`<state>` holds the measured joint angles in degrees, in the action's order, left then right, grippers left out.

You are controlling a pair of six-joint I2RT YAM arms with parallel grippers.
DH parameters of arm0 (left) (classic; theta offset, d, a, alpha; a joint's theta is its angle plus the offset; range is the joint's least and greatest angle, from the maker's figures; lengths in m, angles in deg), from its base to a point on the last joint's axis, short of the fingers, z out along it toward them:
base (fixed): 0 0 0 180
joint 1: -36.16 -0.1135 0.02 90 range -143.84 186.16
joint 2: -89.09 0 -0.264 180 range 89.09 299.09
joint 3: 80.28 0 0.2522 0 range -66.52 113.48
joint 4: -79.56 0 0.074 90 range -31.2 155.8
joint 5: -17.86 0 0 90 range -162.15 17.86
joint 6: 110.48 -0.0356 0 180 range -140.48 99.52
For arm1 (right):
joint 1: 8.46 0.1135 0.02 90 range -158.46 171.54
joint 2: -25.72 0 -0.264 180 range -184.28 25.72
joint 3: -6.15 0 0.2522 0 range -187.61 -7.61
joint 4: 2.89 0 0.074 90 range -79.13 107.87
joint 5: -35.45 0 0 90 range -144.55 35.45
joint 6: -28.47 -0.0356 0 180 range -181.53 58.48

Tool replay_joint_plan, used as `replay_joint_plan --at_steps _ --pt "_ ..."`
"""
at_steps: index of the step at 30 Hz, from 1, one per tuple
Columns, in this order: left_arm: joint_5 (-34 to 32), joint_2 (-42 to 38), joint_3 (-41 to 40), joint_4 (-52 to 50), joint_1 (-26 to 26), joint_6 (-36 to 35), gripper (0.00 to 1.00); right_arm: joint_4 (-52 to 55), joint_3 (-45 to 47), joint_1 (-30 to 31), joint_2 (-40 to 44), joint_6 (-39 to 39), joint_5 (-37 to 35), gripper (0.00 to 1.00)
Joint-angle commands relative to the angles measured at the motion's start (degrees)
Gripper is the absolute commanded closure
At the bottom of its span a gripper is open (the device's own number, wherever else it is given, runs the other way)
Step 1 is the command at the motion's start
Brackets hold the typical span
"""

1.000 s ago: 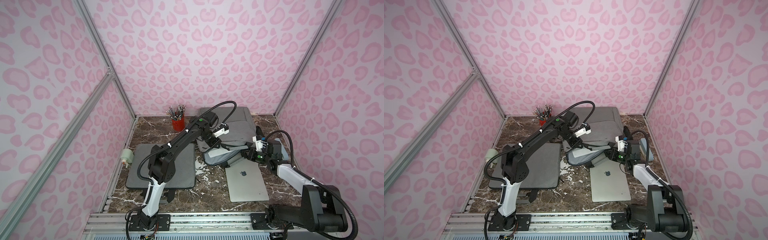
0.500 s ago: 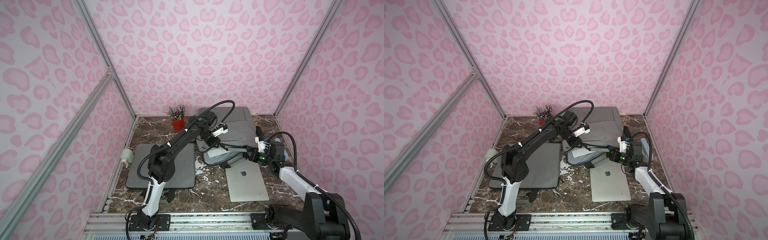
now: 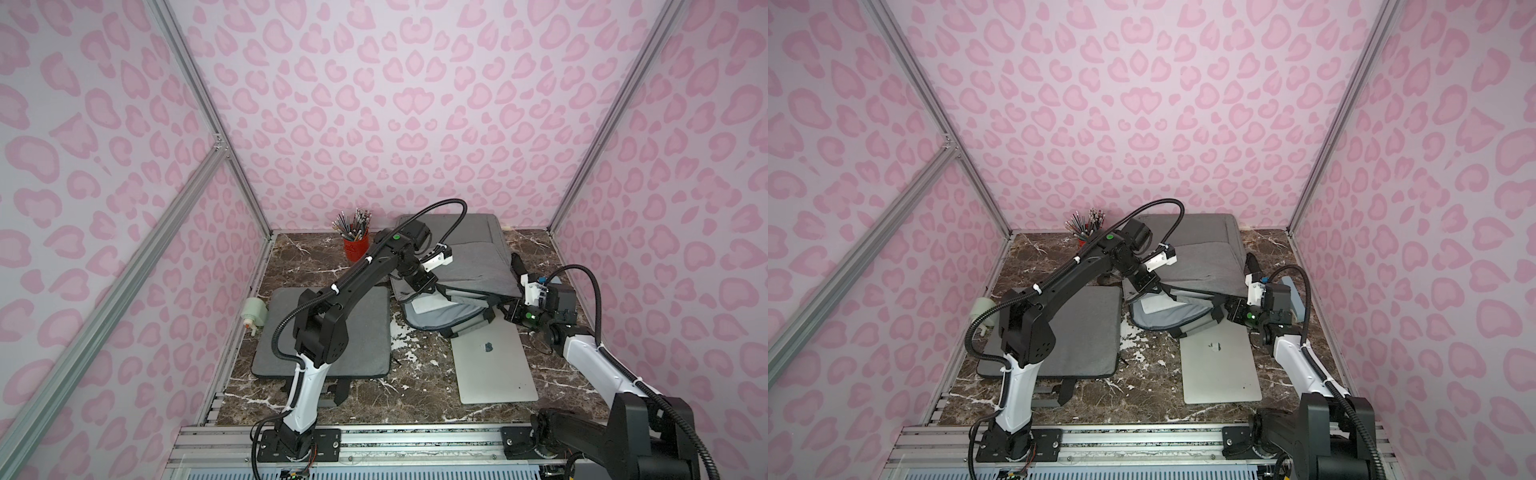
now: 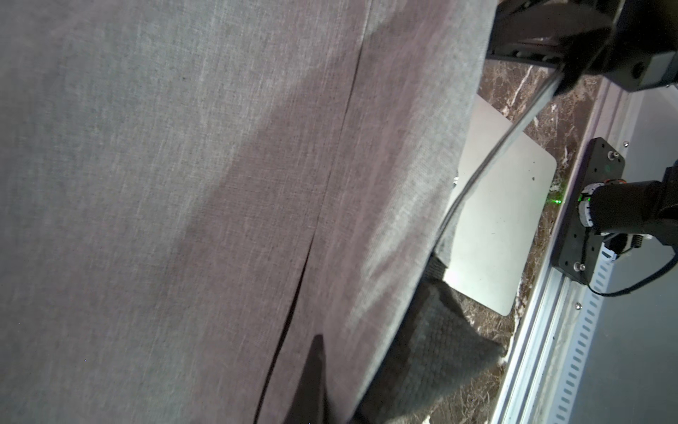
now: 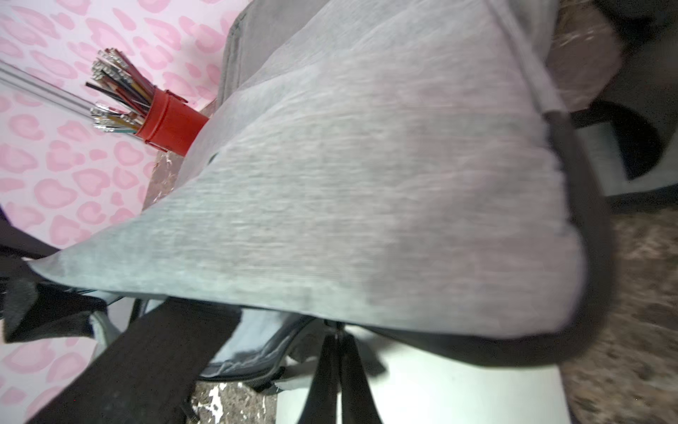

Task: Open the zippered laptop bag and take out the laptop
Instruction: Unzip the zipper on the zippered laptop bag.

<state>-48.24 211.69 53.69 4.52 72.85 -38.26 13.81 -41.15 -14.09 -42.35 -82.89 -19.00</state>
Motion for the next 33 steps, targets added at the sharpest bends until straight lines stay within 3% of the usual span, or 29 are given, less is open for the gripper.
replay_joint_plan --at_steps 1,6,11,26,31,33 --pt "-0.67 -1.32 1.0 -1.3 -0.39 -0.38 0.98 1.66 -0.09 -0.9 0.31 1.58 -4.6 1.0" --pt "0.19 -1.55 1.17 -1.72 -0.39 -0.61 0.98 2.03 -1.08 -1.64 0.31 1.78 -7.98 1.0" --pt "-0.83 -2.15 1.02 -2.2 -0.52 -1.36 0.98 3.88 -3.02 -2.84 -0.29 0.04 -18.52 1.0" --pt "3.1 -1.54 1.16 -1.21 -1.44 -4.34 0.98 0.68 -9.43 -5.72 -9.46 -0.37 -28.1 0.99" --pt "6.75 0.48 3.63 -0.64 -1.71 -1.0 0.98 0.63 -10.48 -5.47 -8.98 0.22 -22.95 0.9" --pt "8.18 1.39 4.41 0.47 -1.71 2.02 0.98 0.71 -9.85 -5.49 -7.14 -1.04 -17.82 0.79"
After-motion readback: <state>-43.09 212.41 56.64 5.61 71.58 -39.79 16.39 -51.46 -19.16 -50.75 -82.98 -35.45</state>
